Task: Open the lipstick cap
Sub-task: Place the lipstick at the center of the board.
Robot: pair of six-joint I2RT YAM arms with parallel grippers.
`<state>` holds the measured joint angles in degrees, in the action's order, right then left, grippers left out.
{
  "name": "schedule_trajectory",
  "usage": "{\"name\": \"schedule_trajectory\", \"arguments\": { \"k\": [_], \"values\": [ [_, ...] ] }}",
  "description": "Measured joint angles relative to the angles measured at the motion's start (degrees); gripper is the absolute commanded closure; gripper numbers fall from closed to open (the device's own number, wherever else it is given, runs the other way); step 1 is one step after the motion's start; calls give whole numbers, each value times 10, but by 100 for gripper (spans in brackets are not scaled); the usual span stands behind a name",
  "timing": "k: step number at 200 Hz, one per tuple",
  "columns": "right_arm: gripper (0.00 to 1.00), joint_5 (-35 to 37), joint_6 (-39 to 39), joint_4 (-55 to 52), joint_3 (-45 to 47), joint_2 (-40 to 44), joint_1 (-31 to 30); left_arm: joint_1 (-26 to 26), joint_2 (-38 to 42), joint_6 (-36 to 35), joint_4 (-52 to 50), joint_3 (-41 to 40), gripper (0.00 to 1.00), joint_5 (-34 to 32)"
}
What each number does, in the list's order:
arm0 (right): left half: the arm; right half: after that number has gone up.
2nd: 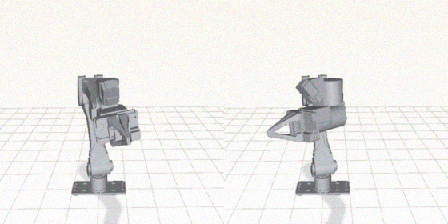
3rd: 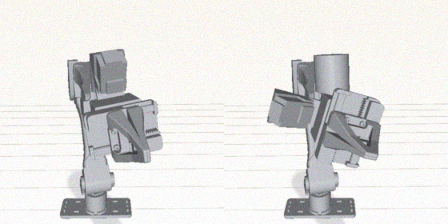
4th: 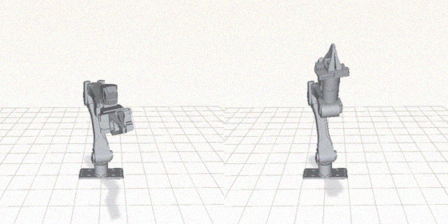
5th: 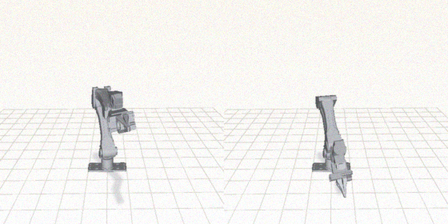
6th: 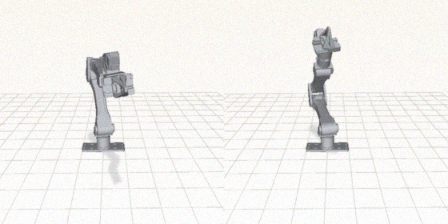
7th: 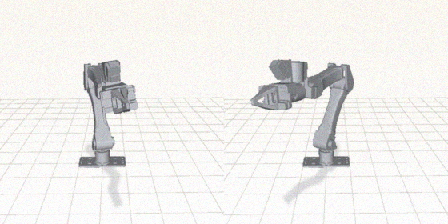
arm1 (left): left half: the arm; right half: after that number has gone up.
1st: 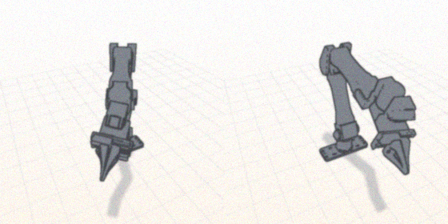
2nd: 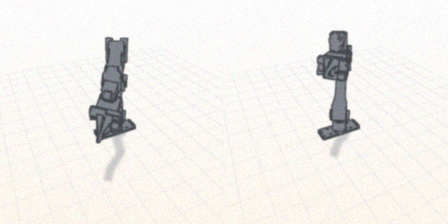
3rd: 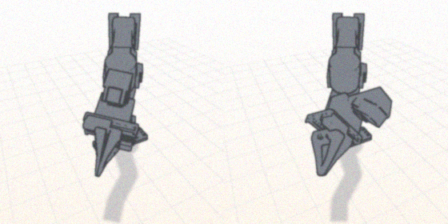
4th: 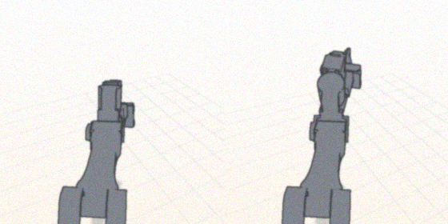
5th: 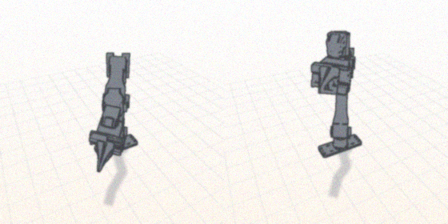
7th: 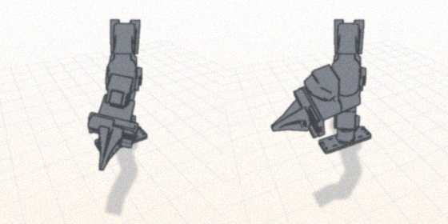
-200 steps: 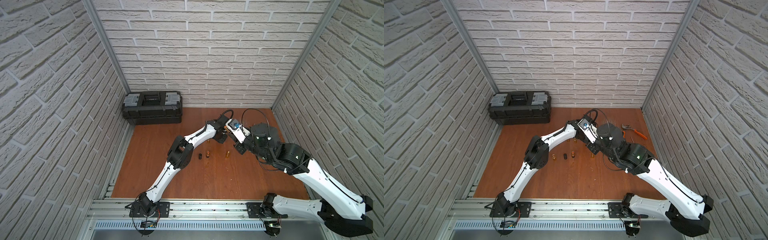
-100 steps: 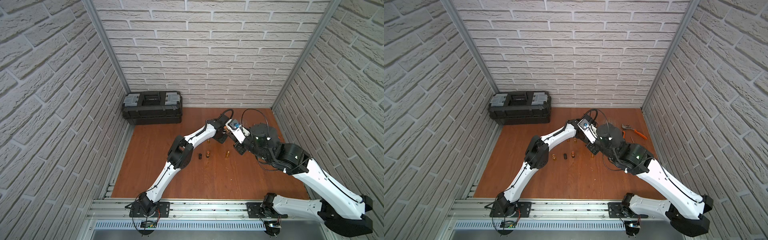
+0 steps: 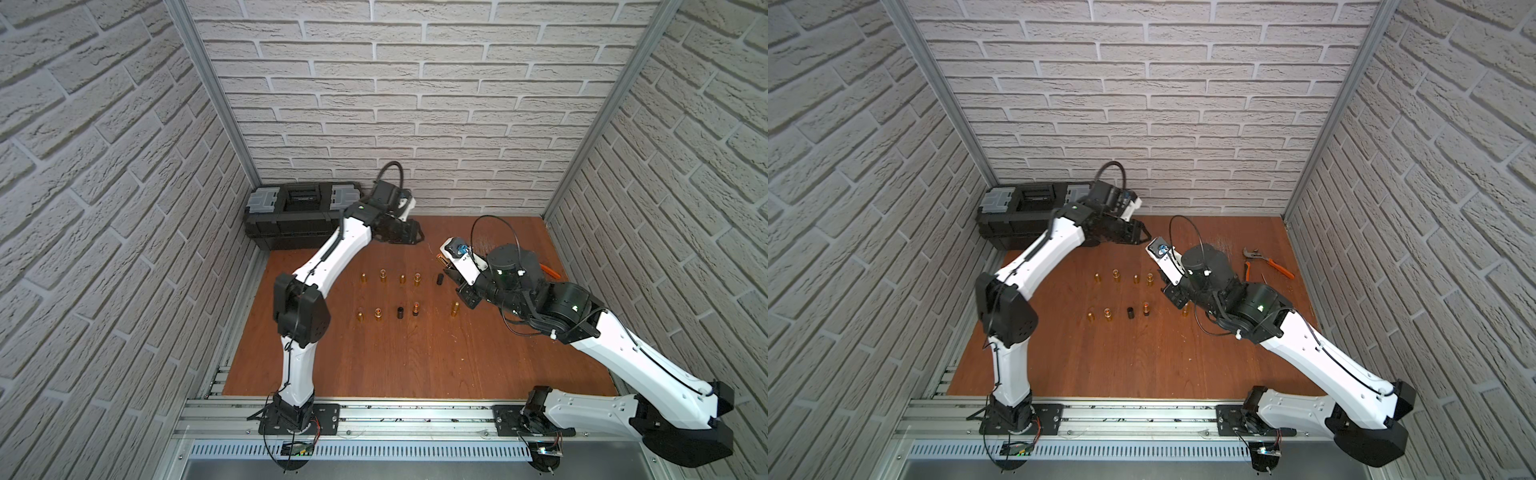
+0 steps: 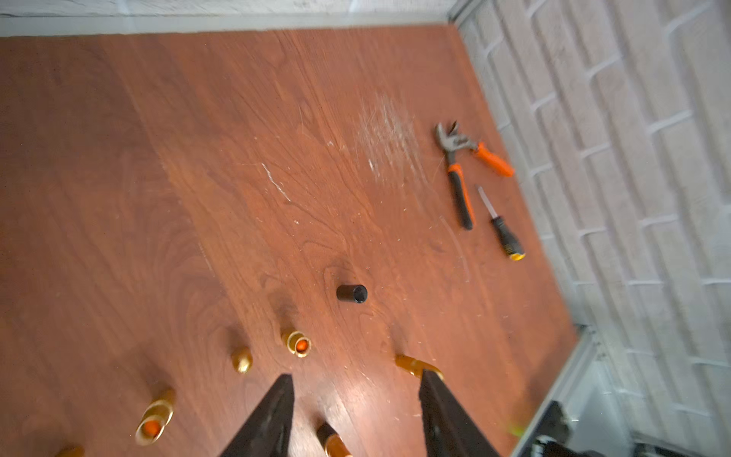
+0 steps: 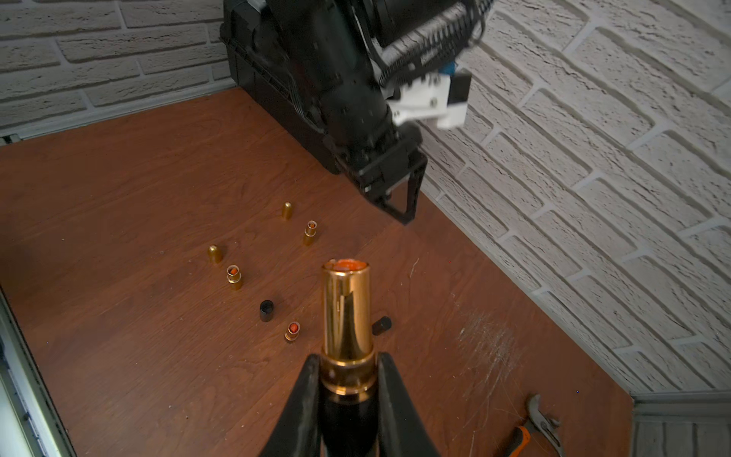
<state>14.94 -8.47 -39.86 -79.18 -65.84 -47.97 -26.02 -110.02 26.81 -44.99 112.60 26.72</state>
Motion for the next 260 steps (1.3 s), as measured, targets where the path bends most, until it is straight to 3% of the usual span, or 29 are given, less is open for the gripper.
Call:
{"name": "schedule_trajectory", "arguments": {
  "k": [31, 90, 260],
  "values": [
    [93, -23, 6, 23, 3, -49, -1, 87, 103, 43, 12, -89, 43, 101],
    [93, -71, 8, 61, -26, -150, -3, 99, 194, 63, -4, -174, 42, 209],
    [94, -97, 5, 76, -69, -207, -3, 71, 229, 9, -76, -202, 48, 223]
  ]
}}
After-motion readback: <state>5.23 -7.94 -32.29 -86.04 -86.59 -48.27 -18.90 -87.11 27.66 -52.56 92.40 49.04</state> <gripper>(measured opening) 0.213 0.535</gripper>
